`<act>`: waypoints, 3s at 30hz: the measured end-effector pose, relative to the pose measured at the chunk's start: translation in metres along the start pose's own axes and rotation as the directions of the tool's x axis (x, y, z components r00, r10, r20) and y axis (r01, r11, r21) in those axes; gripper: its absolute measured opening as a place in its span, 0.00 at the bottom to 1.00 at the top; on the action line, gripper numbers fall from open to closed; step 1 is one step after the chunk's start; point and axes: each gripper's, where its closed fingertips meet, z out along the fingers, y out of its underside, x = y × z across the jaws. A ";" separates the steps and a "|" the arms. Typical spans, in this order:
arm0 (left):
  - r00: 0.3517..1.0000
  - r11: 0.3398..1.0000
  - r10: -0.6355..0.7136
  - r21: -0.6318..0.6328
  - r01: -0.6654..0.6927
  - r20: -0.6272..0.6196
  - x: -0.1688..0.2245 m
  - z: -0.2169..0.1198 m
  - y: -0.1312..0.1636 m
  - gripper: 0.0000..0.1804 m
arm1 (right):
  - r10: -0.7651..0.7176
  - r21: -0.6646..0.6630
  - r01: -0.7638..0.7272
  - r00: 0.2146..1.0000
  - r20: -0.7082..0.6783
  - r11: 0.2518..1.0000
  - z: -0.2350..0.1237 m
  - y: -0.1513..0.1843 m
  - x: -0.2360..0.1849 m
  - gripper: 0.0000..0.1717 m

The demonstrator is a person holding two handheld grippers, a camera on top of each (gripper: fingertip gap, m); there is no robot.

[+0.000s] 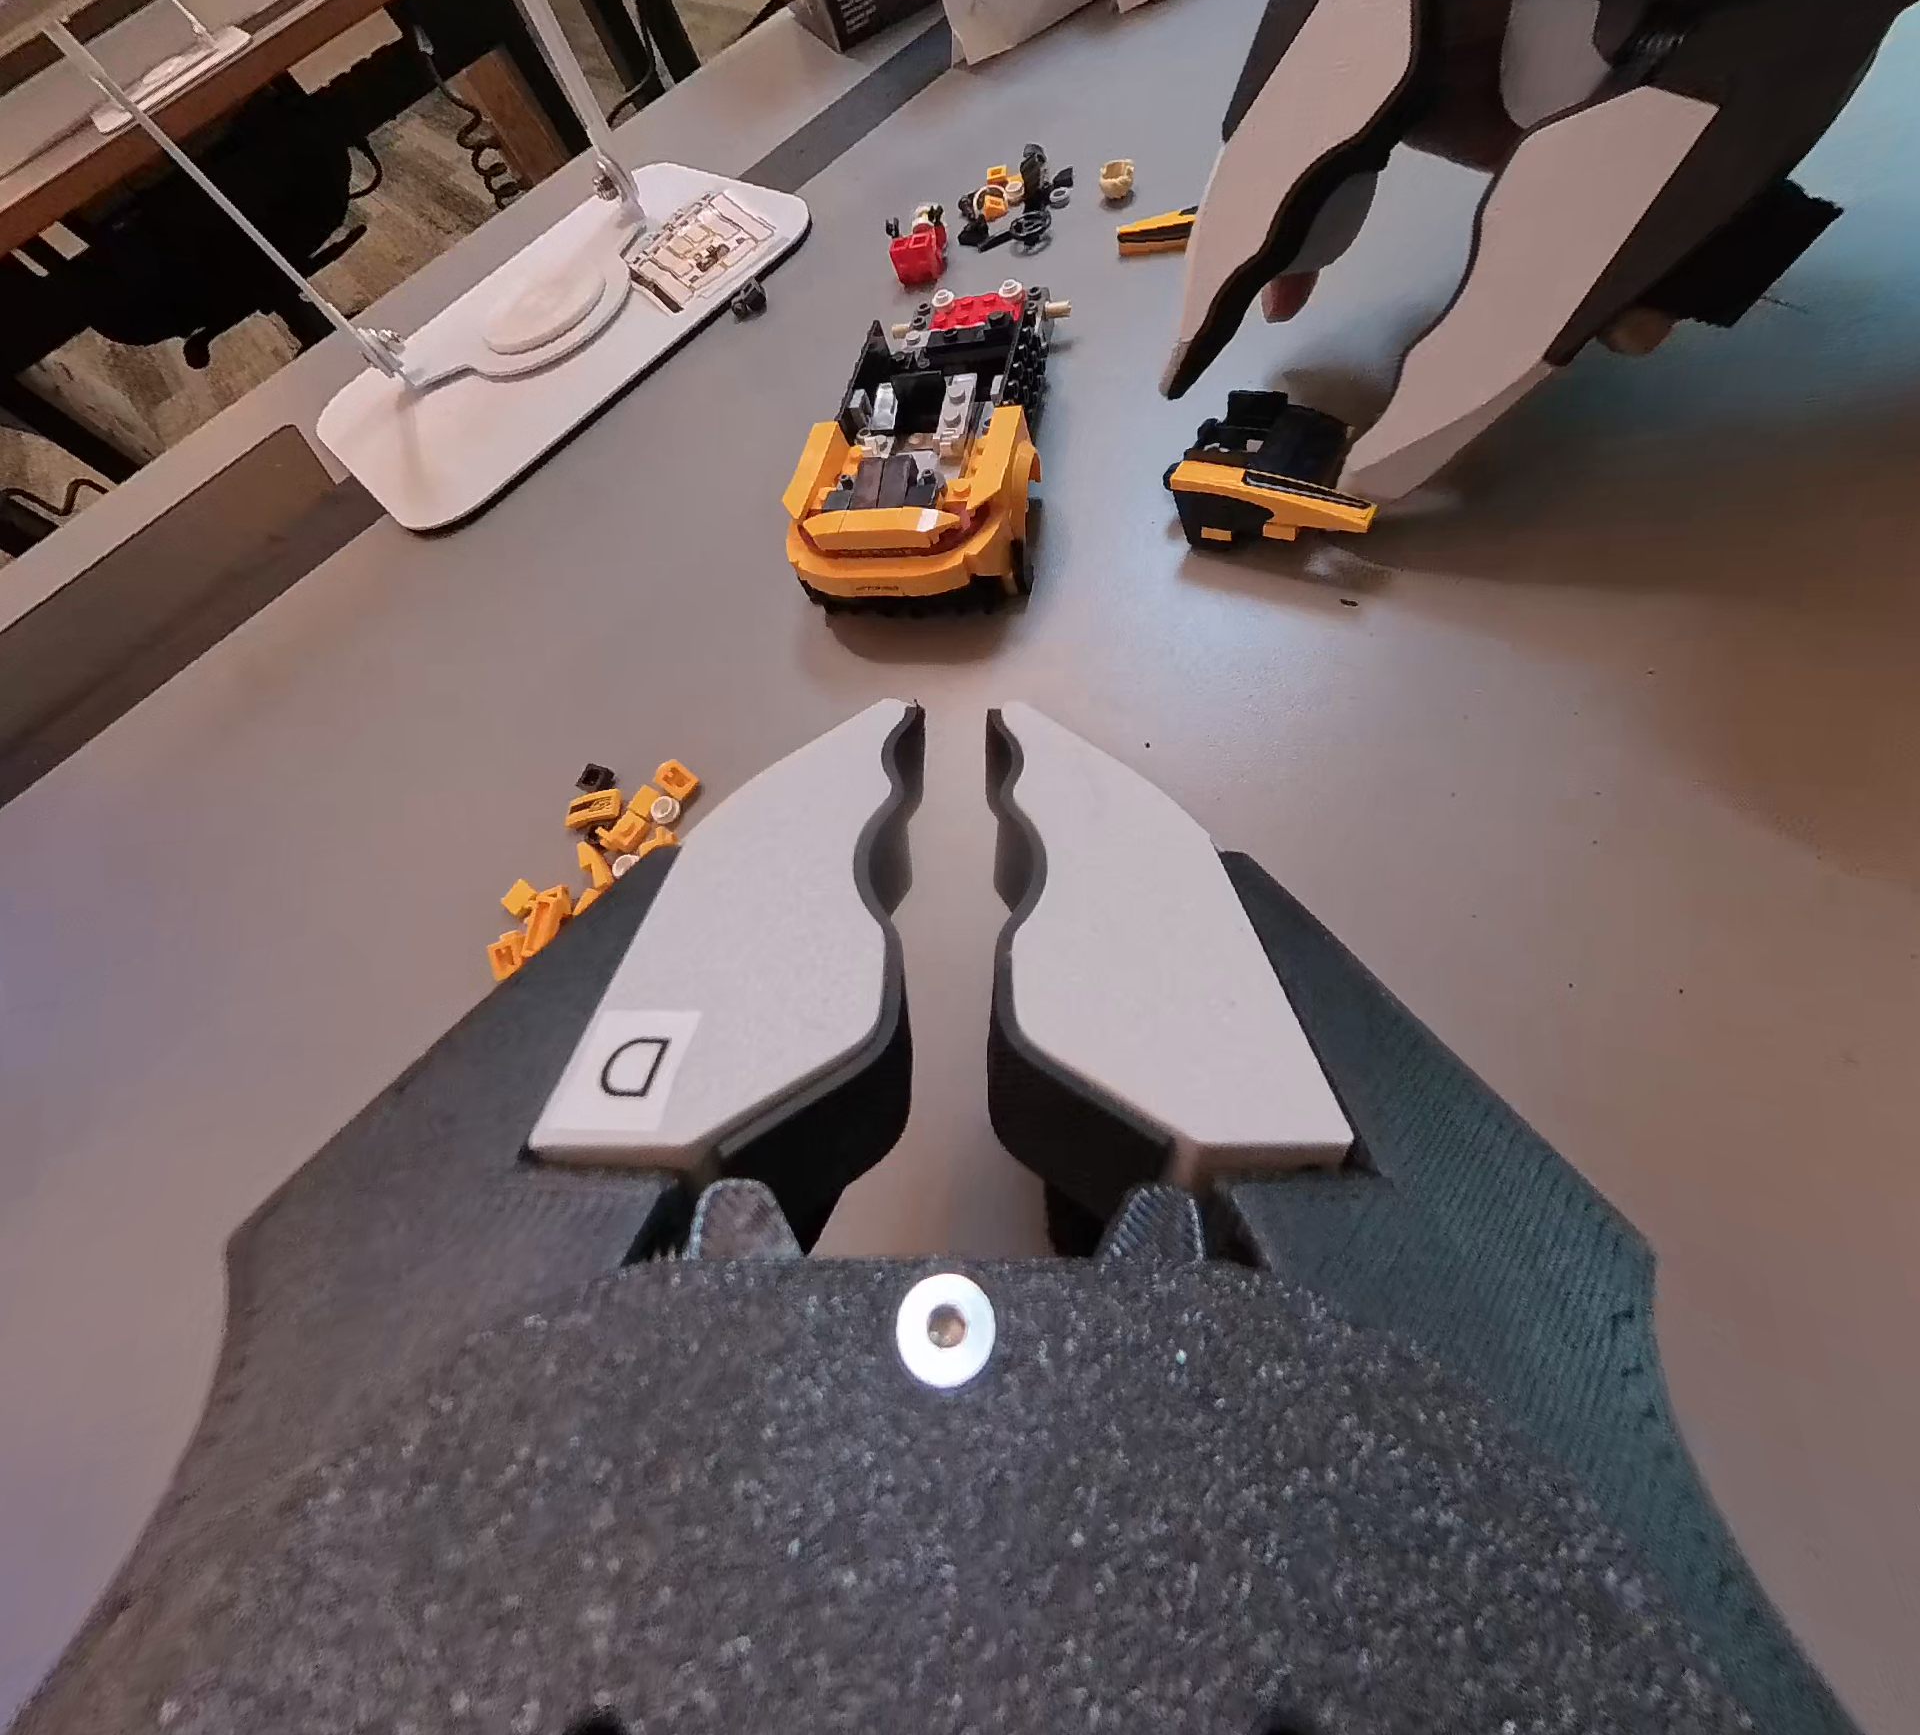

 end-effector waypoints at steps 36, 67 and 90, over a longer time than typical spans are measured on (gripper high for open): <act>0.995 0.996 0.080 0.035 -0.077 -0.063 0.016 -0.002 -0.007 0.10 | 0.156 0.131 -0.203 0.942 0.298 0.970 -0.016 -0.027 -0.043 0.13; 0.991 0.992 0.122 0.042 -0.119 -0.063 0.020 -0.003 -0.008 0.10 | 0.035 -0.020 -0.033 0.995 0.095 0.999 -0.017 0.001 -0.035 0.27; 0.829 0.886 0.433 0.338 -0.318 -0.354 0.103 -0.006 -0.042 0.23 | 0.063 0.279 -0.302 0.773 0.631 0.912 -0.070 -0.053 -0.086 0.10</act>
